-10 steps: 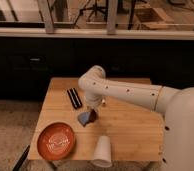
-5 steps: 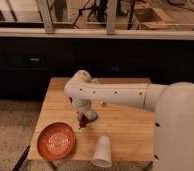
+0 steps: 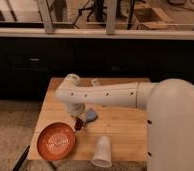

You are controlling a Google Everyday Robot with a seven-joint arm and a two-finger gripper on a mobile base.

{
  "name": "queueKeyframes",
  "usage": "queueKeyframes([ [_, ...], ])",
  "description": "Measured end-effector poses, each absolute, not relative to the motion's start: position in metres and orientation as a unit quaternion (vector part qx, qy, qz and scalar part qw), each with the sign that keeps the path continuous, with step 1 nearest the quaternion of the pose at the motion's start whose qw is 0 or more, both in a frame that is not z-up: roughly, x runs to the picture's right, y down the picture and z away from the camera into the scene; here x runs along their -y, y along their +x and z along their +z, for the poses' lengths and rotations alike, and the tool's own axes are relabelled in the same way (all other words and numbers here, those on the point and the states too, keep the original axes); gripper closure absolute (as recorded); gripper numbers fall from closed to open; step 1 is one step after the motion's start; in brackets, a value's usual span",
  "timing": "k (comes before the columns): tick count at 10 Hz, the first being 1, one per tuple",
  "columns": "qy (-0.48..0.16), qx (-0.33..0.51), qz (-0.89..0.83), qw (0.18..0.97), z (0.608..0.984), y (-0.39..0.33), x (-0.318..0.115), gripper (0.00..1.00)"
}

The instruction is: Place the pepper in the ceramic bowl

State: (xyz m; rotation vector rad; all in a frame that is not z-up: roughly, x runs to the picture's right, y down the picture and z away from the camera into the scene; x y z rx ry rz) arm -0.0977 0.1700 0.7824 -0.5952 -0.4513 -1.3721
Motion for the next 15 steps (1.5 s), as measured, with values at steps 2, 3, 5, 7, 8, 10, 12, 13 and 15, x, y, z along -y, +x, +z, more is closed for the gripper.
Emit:
queueKeyframes([
  [2, -0.264, 0.208, -0.625, 0.704, 0.778, -0.12, -0.175, 1.0],
  [3, -0.262, 0.208, -0.63, 0.701, 0.777, -0.124, -0.176, 1.0],
  [5, -0.261, 0.206, -0.638, 0.694, 0.775, -0.13, -0.178, 1.0],
  [7, -0.26, 0.209, -0.641, 0.691, 0.773, -0.132, -0.181, 1.0],
  [8, -0.261, 0.21, -0.643, 0.689, 0.772, -0.138, -0.183, 1.0],
  [10, -0.254, 0.219, -0.652, 0.68, 0.769, -0.154, -0.19, 1.0],
  [12, -0.251, 0.217, -0.657, 0.677, 0.769, -0.154, -0.19, 1.0],
  [13, -0.251, 0.217, -0.658, 0.676, 0.769, -0.155, -0.191, 1.0],
  [15, -0.248, 0.22, -0.659, 0.675, 0.766, -0.161, -0.193, 1.0],
])
